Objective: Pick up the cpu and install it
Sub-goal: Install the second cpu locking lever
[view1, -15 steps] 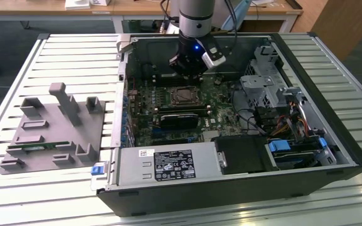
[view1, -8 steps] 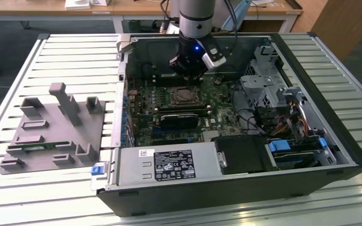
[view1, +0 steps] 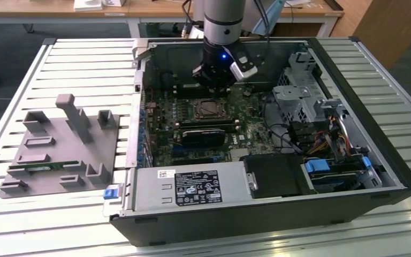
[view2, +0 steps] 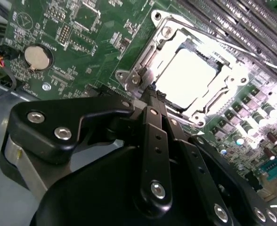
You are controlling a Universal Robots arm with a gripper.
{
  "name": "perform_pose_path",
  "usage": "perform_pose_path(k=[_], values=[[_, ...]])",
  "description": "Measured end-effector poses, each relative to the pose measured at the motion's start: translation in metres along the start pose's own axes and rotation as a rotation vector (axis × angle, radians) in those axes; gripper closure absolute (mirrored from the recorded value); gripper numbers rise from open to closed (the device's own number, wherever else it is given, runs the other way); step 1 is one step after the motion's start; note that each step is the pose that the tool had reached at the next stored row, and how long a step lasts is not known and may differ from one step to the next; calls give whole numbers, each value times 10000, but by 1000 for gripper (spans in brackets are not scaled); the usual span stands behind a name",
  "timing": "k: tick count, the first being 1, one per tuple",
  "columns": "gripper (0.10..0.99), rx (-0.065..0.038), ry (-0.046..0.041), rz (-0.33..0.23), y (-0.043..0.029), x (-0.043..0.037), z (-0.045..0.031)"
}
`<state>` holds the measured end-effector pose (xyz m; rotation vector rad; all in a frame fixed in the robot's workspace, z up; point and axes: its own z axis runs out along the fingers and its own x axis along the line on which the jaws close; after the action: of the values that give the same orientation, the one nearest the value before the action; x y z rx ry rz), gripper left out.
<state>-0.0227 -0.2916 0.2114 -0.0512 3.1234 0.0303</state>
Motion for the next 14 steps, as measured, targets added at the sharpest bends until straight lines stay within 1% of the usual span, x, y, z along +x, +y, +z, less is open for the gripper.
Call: perform_pose_path(k=[6,8,10,14], values=[[980,-1,0,-1,-42,0,-1],[980,0,0,0,-43,0,-25],[980,-1,-1,0,-43,-1,-81],[980,2,1,0,-40,-4,-257]])
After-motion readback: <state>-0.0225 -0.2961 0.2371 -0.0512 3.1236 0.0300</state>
